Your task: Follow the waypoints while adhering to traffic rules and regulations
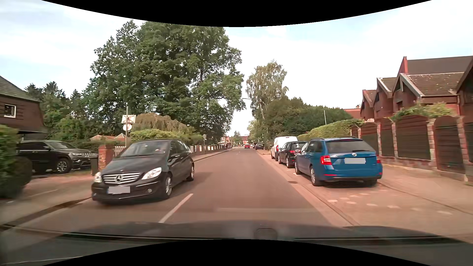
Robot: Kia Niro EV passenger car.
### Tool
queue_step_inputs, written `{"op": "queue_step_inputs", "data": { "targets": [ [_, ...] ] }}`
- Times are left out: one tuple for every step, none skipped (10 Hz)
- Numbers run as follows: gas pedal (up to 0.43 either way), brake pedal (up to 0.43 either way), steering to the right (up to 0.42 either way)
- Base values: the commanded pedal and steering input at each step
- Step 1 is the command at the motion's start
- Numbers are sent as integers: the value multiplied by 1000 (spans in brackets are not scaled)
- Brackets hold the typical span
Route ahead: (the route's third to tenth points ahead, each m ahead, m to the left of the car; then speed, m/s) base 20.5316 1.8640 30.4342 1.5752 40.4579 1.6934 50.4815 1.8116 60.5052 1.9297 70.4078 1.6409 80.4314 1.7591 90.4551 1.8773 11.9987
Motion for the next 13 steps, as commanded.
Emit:
{"op": "queue_step_inputs", "data": {
  "targets": [
    [189, 0, -3],
    [130, 0, -3],
    [118, 0, -3],
    [118, 0, -3],
    [118, 0, -3],
    [130, 0, -3],
    [130, 0, -3],
    [130, 0, -4],
    [130, 0, -3],
    [130, 0, -4],
    [130, 0, -5],
    [130, 0, -5],
    [130, 0, -6]
  ]
}}
